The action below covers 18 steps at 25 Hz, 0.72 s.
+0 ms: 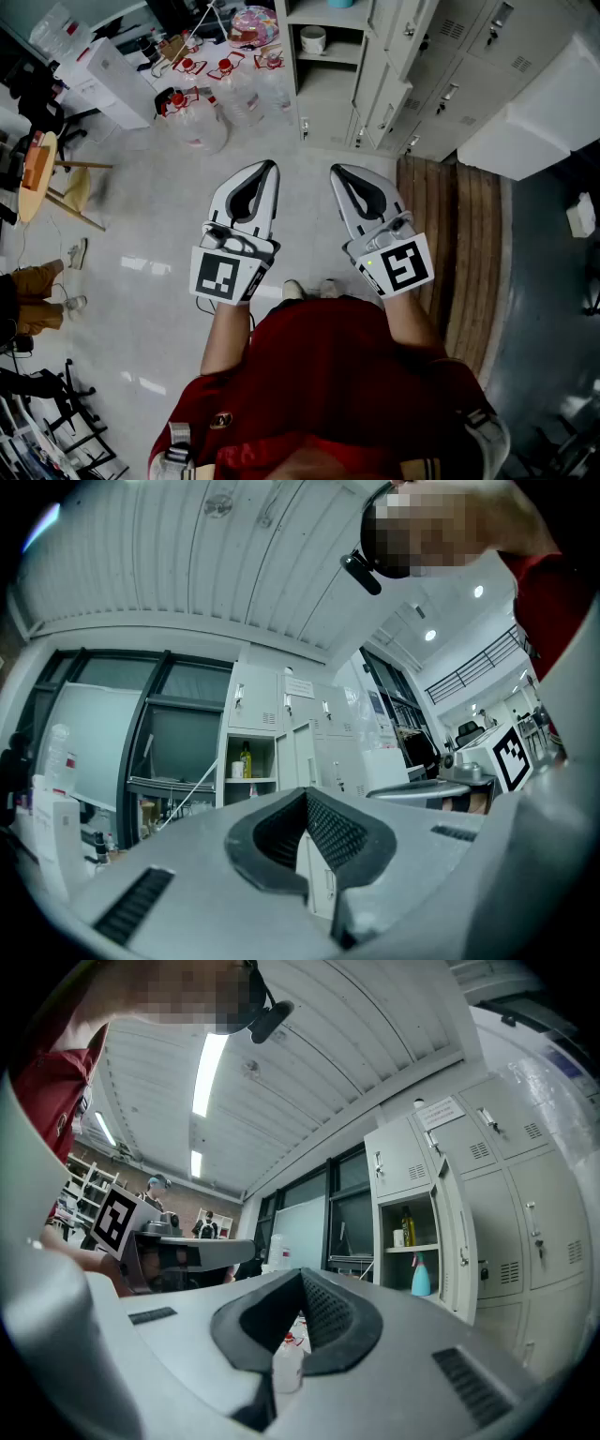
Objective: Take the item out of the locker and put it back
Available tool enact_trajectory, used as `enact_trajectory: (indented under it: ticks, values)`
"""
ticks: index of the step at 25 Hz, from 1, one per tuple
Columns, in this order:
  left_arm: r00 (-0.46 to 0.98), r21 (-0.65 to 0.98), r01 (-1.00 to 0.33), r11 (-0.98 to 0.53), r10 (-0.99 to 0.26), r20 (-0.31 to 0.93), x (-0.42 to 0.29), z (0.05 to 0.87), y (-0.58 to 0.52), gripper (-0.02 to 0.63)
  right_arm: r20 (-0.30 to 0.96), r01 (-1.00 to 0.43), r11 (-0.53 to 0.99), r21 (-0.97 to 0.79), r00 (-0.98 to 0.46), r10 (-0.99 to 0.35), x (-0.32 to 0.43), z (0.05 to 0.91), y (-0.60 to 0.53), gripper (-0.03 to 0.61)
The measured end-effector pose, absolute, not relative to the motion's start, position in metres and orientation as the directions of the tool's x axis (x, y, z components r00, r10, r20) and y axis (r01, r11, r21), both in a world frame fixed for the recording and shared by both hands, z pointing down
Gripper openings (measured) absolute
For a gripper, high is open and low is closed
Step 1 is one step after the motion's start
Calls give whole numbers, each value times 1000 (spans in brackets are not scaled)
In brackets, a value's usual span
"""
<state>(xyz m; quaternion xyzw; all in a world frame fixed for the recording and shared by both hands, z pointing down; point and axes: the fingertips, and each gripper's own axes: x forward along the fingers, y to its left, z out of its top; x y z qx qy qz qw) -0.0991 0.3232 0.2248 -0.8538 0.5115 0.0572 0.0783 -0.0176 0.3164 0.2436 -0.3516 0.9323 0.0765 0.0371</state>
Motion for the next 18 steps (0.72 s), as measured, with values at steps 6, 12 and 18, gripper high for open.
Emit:
enact_trajectory:
  ticks: [6, 12, 18]
  values:
    - [483, -70, -876, -478, -858, -174, -110, 226, 323, 6, -149, -658, 749, 78, -750, -644, -29, 239, 315, -3]
    - [492, -60, -870, -490, -852, -179, -132, 230, 324, 6, -133, -681, 730, 67, -731, -670, -48, 246, 314, -3]
    - [504, -45, -862, -505, -845, -179, -152, 238, 322, 6, -120, -704, 706, 70, -709, -695, -61, 250, 314, -3]
